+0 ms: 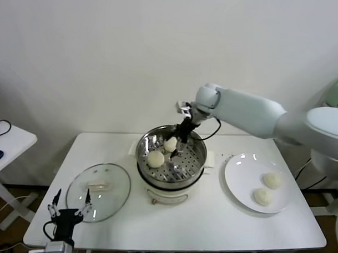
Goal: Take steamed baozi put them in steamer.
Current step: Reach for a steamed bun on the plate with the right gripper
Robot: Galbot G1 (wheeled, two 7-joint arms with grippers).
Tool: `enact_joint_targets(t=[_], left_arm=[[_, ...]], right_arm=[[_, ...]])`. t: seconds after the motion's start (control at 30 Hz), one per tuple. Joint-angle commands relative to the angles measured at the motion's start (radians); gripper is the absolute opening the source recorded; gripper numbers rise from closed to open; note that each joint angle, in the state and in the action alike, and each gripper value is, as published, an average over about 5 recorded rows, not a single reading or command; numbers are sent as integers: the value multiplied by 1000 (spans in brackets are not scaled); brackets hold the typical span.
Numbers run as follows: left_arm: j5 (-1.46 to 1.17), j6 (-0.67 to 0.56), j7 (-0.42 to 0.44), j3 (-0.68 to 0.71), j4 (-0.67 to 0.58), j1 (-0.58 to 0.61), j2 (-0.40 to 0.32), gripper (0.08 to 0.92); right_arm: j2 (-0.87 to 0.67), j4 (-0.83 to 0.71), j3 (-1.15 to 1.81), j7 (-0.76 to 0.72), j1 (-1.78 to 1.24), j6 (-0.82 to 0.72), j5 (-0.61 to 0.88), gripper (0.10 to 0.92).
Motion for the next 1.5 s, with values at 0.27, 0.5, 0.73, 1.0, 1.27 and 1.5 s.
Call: enact_joint_targets(t=[0.27, 0.5, 0.73, 1.0, 1.27, 1.5], left_arm=[[-13, -5, 18, -1, 3, 17, 12, 823], [-15, -3, 15, -15, 4, 21, 12, 823], [-9, -5, 16, -17, 3, 36, 4, 823], [-3, -6, 16, -18, 20, 38, 5, 823], [-1, -5, 13, -18, 32, 29, 2, 823], [5, -5, 12, -15, 38, 27, -2, 823]], right_arm=[[-589, 316, 2, -100, 85, 68, -364, 823], [-700, 308, 194, -113, -197, 142, -627, 823], [-703, 256, 402, -107, -472, 156, -729, 823], [-660, 183, 524, -87, -633, 152, -785, 823], [-615, 115, 552, -77, -647, 166, -812, 823], [-565, 74, 557, -66, -650, 167, -818, 823]])
